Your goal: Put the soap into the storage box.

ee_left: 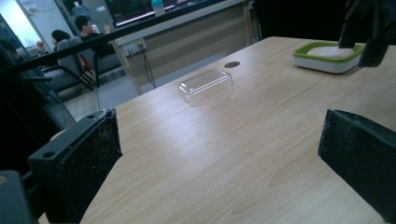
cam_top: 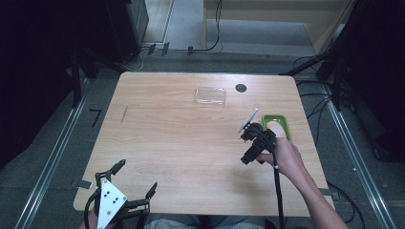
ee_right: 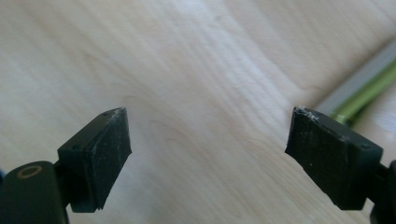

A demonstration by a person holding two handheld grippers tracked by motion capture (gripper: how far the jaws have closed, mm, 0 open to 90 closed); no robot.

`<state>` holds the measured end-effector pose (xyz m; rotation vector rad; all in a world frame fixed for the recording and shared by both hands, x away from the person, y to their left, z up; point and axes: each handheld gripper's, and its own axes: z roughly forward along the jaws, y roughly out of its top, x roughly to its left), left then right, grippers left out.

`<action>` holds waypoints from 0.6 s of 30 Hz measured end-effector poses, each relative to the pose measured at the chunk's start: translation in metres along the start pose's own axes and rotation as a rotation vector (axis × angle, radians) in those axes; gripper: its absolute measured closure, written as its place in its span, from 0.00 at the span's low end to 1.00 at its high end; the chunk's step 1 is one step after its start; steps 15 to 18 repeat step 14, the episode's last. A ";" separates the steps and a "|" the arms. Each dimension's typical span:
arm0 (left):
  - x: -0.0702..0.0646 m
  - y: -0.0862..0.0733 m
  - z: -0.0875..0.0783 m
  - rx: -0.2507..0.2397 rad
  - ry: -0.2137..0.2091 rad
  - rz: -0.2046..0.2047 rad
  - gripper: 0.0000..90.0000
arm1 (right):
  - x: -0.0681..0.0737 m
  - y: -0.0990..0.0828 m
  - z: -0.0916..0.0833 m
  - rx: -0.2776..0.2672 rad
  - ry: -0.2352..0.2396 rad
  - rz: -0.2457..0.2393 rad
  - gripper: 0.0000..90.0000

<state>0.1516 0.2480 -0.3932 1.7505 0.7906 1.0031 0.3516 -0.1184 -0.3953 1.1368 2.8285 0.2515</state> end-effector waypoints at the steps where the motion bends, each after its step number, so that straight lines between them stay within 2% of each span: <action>1: 0.000 0.000 0.000 0.000 0.001 0.002 0.00 | 0.011 -0.002 0.002 -0.003 0.015 -0.029 0.15; 5: 0.000 0.000 0.000 -0.002 0.000 0.002 0.00 | 0.027 -0.007 0.007 0.019 0.020 -0.058 0.15; 6: 0.000 0.000 0.000 -0.001 0.000 0.003 0.00 | 0.030 -0.009 0.009 0.025 0.017 -0.077 0.15; 11: -0.001 0.000 0.001 0.000 -0.002 0.002 0.00 | 0.046 -0.017 0.023 0.059 0.035 -0.107 0.15; 14: -0.001 0.001 0.001 0.000 -0.002 0.003 0.00 | 0.052 -0.021 0.031 0.064 0.051 -0.121 0.15; 18: -0.001 0.001 0.001 0.000 -0.002 0.003 0.00 | 0.052 -0.021 0.031 0.064 0.051 -0.121 0.15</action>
